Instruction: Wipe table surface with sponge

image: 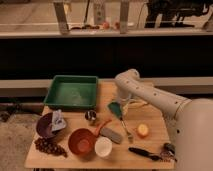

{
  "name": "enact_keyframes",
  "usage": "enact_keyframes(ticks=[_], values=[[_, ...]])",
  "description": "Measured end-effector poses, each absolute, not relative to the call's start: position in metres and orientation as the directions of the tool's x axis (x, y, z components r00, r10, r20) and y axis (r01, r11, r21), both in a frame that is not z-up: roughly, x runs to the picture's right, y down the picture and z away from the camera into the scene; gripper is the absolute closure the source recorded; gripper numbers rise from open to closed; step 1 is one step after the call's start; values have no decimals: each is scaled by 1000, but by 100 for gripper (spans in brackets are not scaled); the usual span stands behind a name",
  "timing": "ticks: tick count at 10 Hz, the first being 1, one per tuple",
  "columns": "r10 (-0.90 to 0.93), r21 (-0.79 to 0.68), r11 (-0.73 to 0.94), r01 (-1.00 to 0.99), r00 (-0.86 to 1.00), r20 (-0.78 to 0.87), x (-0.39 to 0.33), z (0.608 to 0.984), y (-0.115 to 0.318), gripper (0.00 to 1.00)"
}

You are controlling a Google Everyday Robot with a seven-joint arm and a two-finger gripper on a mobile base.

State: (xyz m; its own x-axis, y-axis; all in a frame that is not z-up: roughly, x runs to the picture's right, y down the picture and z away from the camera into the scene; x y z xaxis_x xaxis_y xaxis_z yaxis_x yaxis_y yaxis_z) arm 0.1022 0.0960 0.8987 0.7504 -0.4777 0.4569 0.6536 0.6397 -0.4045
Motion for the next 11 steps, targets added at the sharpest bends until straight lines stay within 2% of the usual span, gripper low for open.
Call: enact_keyframes(ticks=[6, 11], values=[[-469, -397, 674, 623, 776, 422, 111, 936, 64, 100], [-491, -336, 656, 676, 720, 491, 55, 945, 63, 100]])
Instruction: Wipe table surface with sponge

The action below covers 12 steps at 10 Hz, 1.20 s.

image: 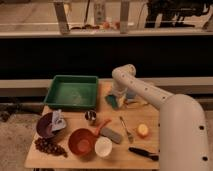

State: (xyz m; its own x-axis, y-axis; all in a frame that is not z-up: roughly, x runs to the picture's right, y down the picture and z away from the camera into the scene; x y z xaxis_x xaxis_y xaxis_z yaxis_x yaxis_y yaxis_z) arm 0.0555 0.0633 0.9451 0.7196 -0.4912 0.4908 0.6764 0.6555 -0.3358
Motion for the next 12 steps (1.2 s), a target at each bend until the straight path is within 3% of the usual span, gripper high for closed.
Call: enact_keyframes(ticks=[5, 12], values=[[-556, -324, 572, 754, 647, 522, 27, 912, 97, 100], [-497, -441, 628, 641, 766, 407, 101, 909, 107, 100]])
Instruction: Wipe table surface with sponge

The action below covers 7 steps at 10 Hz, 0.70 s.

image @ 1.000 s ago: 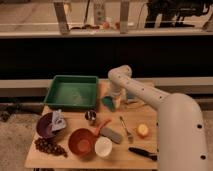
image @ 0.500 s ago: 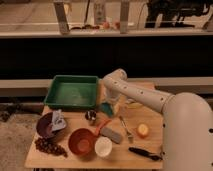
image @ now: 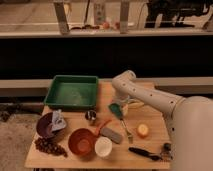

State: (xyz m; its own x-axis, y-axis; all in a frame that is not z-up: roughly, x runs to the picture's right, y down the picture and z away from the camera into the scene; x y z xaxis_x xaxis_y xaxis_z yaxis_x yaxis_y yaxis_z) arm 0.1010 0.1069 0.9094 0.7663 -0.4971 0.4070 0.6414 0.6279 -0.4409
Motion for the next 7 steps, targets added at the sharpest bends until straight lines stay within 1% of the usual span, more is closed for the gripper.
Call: enact_keyframes(ticks=[3, 4, 6, 7], values=[[-462, -459, 667, 587, 809, 365, 129, 927, 90, 100], [-460, -451, 677, 582, 812, 358, 136, 939, 74, 100], [-463, -436, 679, 590, 806, 369, 124, 954, 58, 100], [-458, -421, 676, 604, 793, 402, 110, 960, 55, 100]])
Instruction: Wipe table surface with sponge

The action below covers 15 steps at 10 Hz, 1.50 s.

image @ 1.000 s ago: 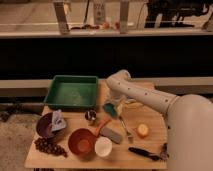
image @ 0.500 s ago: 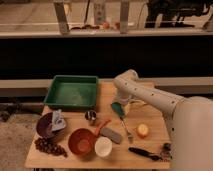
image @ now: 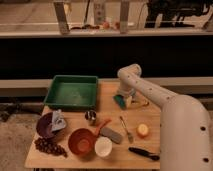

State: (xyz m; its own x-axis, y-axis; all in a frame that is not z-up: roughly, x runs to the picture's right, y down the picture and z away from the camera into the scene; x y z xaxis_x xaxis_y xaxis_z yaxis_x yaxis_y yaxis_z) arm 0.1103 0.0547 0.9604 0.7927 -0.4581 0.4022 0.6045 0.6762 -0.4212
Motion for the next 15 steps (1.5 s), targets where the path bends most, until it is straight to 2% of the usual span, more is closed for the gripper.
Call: enact_keyframes(ticks=[5, 10, 15], values=[[-449, -377, 635, 674, 719, 530, 66, 967, 65, 100], [-492, -376, 556, 741, 659, 569, 42, 930, 107, 100], [-497, -362, 561, 745, 652, 572, 52, 920, 108, 100]])
